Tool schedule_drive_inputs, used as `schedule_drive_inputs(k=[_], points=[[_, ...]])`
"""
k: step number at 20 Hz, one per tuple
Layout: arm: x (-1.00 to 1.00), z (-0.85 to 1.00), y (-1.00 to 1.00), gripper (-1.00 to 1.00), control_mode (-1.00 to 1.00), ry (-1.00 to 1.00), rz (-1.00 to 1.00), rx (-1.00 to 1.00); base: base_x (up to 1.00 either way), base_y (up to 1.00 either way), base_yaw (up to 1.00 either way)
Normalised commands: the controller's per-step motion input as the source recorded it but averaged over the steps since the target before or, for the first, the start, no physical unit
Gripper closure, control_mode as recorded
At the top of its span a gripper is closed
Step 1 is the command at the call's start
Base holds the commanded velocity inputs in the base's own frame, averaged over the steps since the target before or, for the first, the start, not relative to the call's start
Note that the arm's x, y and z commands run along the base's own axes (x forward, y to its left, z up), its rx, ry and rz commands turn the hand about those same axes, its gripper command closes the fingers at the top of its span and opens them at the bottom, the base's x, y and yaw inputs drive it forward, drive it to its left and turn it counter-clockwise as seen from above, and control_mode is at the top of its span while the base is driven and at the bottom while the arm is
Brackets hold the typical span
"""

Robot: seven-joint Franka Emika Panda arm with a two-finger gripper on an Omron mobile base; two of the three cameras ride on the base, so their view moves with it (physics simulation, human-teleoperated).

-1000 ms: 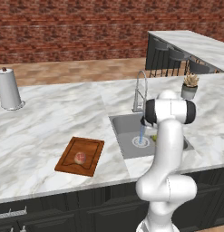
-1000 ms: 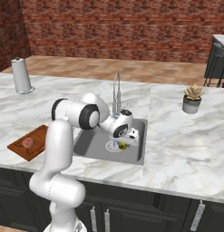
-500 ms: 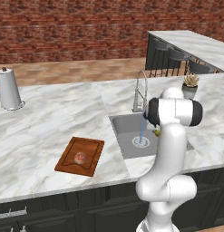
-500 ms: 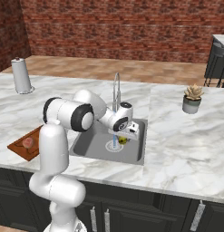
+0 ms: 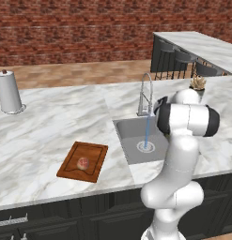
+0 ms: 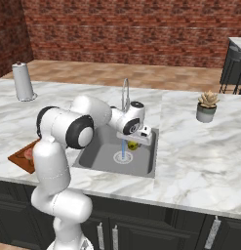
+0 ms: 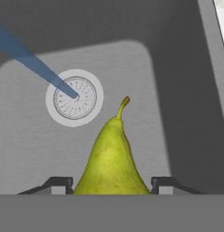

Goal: Pick the peach, pear from the sink and place them on the cutting board to airdry. Then turn off the sink faucet.

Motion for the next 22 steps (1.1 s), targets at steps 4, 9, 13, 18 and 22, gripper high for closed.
schedule_drive_inputs(k=[4, 9, 13, 18, 22], points=[[-0.41, 0.50, -0.07, 1.00, -1.00, -0.03, 0.00, 0.00, 0.00, 0.00, 0.00], [-0.52, 0.52, -0.01, 1.00, -1.00, -0.06, 0.00, 0.00, 0.00, 0.00, 0.00], [-0.58, 0.55, 0.00, 1.00, -1.00, -0.10, 0.00, 0.00, 0.00, 0.00, 0.00], [-0.72, 0.46, 0.06, 1.00, -1.00, -0.13, 0.00, 0.00, 0.00, 0.00, 0.00], [-0.70, 0.42, 0.26, 1.00, -1.00, -0.12, 0.00, 0.00, 0.00, 0.00, 0.00]])
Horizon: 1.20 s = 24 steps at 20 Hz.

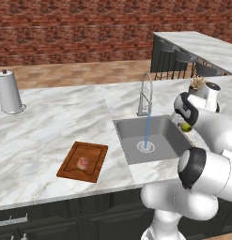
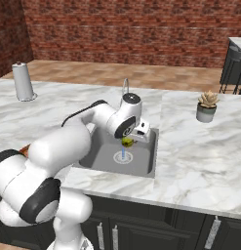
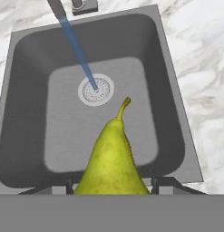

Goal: Pick the peach, pear from the sink and place them on the cutting board to airdry. Then turn off the sink faucet.

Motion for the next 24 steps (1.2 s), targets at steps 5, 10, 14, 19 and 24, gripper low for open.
schedule_drive_inputs(k=[5, 10, 14, 19, 24], points=[[-0.60, 0.43, 0.34, 1.00, -1.00, -0.09, 0.00, 0.00, 0.00, 0.00, 0.00], [-0.54, 0.46, 0.43, 1.00, -1.00, -0.07, 0.01, 0.00, 0.00, 0.00, 0.00], [-0.47, 0.46, 0.35, 1.00, -1.00, -0.03, 0.03, 0.00, 0.00, 0.00, 0.00], [-0.30, 0.30, 0.42, 1.00, -1.00, 0.00, 0.04, 0.00, 0.00, 0.00, 0.00], [-0.08, 0.05, 0.43, 1.00, -1.00, 0.00, 0.07, 0.00, 0.00, 0.00, 0.00]])
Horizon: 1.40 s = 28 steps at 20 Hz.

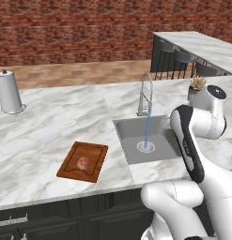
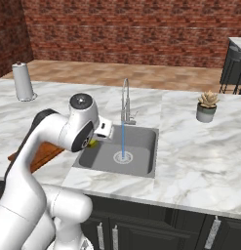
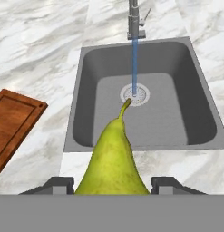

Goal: Pick the peach, pear from the sink and place them on the cutting board to airdry. Then turn off the sink faucet.

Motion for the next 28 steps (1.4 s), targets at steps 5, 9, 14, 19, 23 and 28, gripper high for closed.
schedule_drive_inputs(k=[5, 9, 14, 19, 23, 28], points=[[0.00, 0.03, 0.54, 1.00, -1.00, 0.00, 0.07, 0.00, 0.00, 0.00, 0.00], [0.00, 0.00, 0.52, 1.00, -1.00, 0.00, 0.09, 0.00, 0.00, 0.00, 0.00], [0.00, 0.00, 0.54, 1.00, -1.00, 0.00, 0.11, 0.00, 0.00, 0.00, 0.00], [0.01, 0.00, 0.52, 1.00, -1.00, 0.00, 0.11, 0.00, 0.00, 0.00, 0.00], [0.22, -0.05, 0.46, 1.00, -1.00, 0.00, 0.06, 0.00, 0.00, 0.00, 0.00], [0.36, -0.12, 0.41, 1.00, -1.00, 0.01, 0.02, 0.00, 0.00, 0.00, 0.00]])
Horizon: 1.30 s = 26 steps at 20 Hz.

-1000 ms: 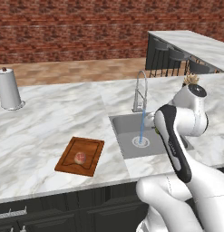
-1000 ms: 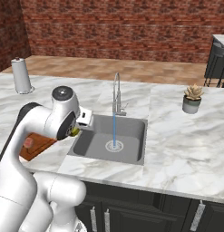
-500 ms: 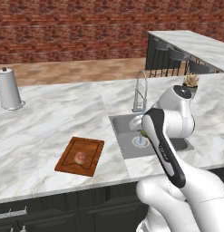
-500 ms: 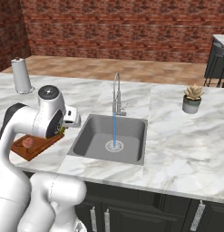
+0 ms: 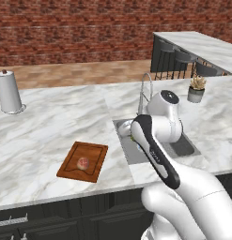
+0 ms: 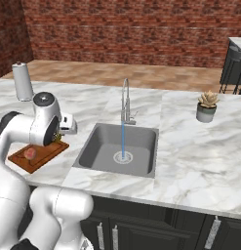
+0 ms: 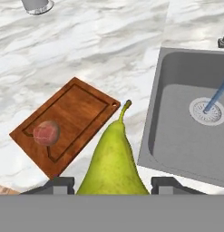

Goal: Pick the peach, pear from the sink and place them on the cutting board to airdry. Then turn off the sink faucet.

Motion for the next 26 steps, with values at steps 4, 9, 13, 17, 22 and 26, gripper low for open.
schedule_drive_inputs(k=[4, 9, 13, 17, 22, 26], points=[[0.35, -0.09, 0.44, 1.00, -1.00, 0.03, 0.00, 0.00, 0.00, 0.00, 0.00], [0.26, -0.11, 0.44, 1.00, -1.00, 0.02, 0.00, 0.00, 0.00, 0.00, 0.00], [0.26, -0.11, 0.48, 1.00, -1.00, 0.01, 0.00, 0.00, 0.00, 0.00, 0.00], [0.22, -0.18, 0.39, 1.00, -1.00, 0.04, 0.00, 0.00, 0.00, 0.00, 0.00], [0.18, -0.29, 0.25, 1.00, -1.00, 0.05, 0.00, -0.01, 0.00, 0.00, 0.00], [0.20, -0.27, 0.25, 1.00, -1.00, 0.04, 0.00, 0.00, 0.00, 0.00, 0.00]])
